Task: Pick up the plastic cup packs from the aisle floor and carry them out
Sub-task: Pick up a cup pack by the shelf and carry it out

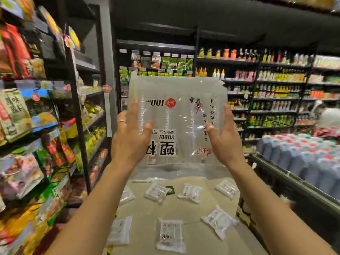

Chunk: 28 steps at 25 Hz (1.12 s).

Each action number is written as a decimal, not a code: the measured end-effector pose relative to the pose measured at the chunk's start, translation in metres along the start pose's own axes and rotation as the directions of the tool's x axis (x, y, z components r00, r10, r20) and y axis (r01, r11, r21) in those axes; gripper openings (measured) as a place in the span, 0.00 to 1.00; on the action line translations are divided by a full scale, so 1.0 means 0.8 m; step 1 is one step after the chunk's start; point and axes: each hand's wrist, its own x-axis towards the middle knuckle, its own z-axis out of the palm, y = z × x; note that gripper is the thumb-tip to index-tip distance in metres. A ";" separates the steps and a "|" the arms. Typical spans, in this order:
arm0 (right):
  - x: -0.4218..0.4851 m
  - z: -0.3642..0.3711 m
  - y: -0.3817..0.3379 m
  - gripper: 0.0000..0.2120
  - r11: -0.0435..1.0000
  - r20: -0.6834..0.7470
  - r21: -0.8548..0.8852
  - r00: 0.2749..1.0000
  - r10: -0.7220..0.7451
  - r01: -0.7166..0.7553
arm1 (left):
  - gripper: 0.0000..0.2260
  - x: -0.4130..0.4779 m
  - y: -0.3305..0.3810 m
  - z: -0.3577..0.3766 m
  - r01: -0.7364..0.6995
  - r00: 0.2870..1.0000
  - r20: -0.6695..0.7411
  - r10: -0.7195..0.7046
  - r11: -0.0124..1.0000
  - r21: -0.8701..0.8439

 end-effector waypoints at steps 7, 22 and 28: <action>-0.026 -0.104 -0.001 0.33 0.997 -0.108 -0.058 0.993 0.045 -0.051 | 0.27 -0.022 0.083 0.003 -0.108 0.992 0.048 0.114 0.988 -0.108; -0.114 -0.507 0.165 0.35 0.915 -0.362 -0.296 0.919 0.157 -0.273 | 0.28 -0.181 0.451 0.172 -0.202 0.930 0.215 0.299 0.902 -0.381; -0.193 -0.720 0.224 0.34 0.840 -0.480 -0.381 0.859 0.178 -0.386 | 0.29 -0.300 0.645 0.231 -0.230 0.872 0.255 0.417 0.811 -0.538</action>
